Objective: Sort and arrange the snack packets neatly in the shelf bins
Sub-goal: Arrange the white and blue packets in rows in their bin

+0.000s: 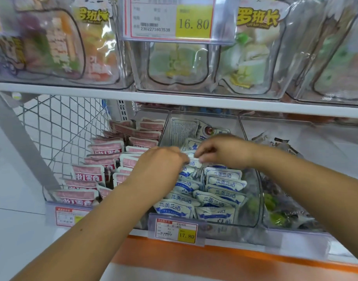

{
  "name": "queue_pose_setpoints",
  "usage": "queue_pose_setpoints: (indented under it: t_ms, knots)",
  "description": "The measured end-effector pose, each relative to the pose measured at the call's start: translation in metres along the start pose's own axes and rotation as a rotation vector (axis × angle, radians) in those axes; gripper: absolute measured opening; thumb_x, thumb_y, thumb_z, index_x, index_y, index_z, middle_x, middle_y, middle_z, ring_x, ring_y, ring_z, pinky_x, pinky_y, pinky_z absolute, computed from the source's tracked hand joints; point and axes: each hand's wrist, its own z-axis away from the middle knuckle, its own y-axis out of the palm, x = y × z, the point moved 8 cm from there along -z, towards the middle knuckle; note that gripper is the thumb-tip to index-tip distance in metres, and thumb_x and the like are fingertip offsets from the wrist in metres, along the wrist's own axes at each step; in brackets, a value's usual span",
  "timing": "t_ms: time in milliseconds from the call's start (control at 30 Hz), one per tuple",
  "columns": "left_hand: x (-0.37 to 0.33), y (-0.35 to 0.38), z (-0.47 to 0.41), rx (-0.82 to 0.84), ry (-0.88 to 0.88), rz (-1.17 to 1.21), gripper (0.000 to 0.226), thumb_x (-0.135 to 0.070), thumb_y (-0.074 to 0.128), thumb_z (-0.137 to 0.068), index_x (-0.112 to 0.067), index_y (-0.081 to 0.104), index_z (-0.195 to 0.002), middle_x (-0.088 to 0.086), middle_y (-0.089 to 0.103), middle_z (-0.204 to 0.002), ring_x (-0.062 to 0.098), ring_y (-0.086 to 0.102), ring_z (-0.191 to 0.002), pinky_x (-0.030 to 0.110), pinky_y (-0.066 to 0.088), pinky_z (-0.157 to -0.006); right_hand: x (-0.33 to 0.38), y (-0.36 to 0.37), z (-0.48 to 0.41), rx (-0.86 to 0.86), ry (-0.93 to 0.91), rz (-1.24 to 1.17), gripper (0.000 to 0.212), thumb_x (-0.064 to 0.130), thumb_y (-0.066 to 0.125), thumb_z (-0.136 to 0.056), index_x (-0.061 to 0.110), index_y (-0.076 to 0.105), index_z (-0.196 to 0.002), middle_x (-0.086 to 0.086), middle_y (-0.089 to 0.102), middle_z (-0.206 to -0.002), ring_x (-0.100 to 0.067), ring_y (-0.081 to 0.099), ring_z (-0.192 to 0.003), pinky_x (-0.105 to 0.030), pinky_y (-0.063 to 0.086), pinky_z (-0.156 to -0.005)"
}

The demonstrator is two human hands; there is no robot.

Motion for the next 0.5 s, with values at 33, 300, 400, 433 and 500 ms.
queue_pose_setpoints:
  t_ms: [33,300,400,433,500]
  knots:
    - [0.000,-0.002,-0.001,-0.010,-0.015,0.094,0.042,-0.020,0.054,-0.096,-0.032,0.049,-0.136,-0.006,0.056,-0.122,0.016,0.053,-0.111,0.029,0.042,-0.090,-0.006,-0.014,0.001,-0.056,0.024,-0.006,0.022,0.031,0.057,-0.095,0.023,0.065,-0.114,0.009,0.062,-0.109,-0.010,0.059,-0.097,-0.027,0.046,-0.087]
    - [-0.023,0.031,-0.016,0.221,-0.037,0.102,0.050,-0.040,0.034,-0.103,-0.023,0.028,-0.149,0.003,0.032,-0.153,0.024,0.030,-0.139,0.048,0.022,-0.115,-0.028,-0.016,-0.012,-0.067,0.167,0.076,0.034,0.036,0.067,-0.088,0.027,0.056,-0.119,0.008,0.055,-0.115,-0.018,0.055,-0.104,-0.029,0.044,-0.082]
    - [-0.017,0.026,-0.014,0.165,-0.005,0.110,0.042,-0.036,0.036,-0.103,-0.025,0.040,-0.144,0.000,0.046,-0.137,0.021,0.042,-0.123,0.038,0.035,-0.105,-0.030,-0.027,-0.005,-0.142,0.153,0.047,0.017,0.028,0.071,-0.084,0.025,0.060,-0.096,0.008,0.059,-0.100,-0.015,0.056,-0.091,-0.027,0.044,-0.070]
    - [-0.017,0.022,-0.012,0.132,-0.002,0.159,0.042,-0.035,0.039,-0.102,-0.026,0.040,-0.144,-0.001,0.048,-0.136,0.019,0.044,-0.122,0.035,0.036,-0.104,-0.032,-0.034,0.002,-0.185,0.154,-0.005,0.014,0.025,0.072,-0.083,0.024,0.060,-0.090,0.009,0.059,-0.094,-0.013,0.056,-0.086,-0.026,0.042,-0.065]
    - [-0.018,0.011,-0.007,0.022,-0.008,0.294,0.048,-0.034,0.048,-0.099,-0.029,0.036,-0.145,-0.003,0.047,-0.140,0.016,0.043,-0.126,0.030,0.032,-0.106,-0.037,-0.047,0.019,-0.298,0.147,-0.145,0.016,0.021,0.073,-0.081,0.023,0.058,-0.080,0.009,0.059,-0.086,-0.010,0.055,-0.078,-0.025,0.040,-0.061]
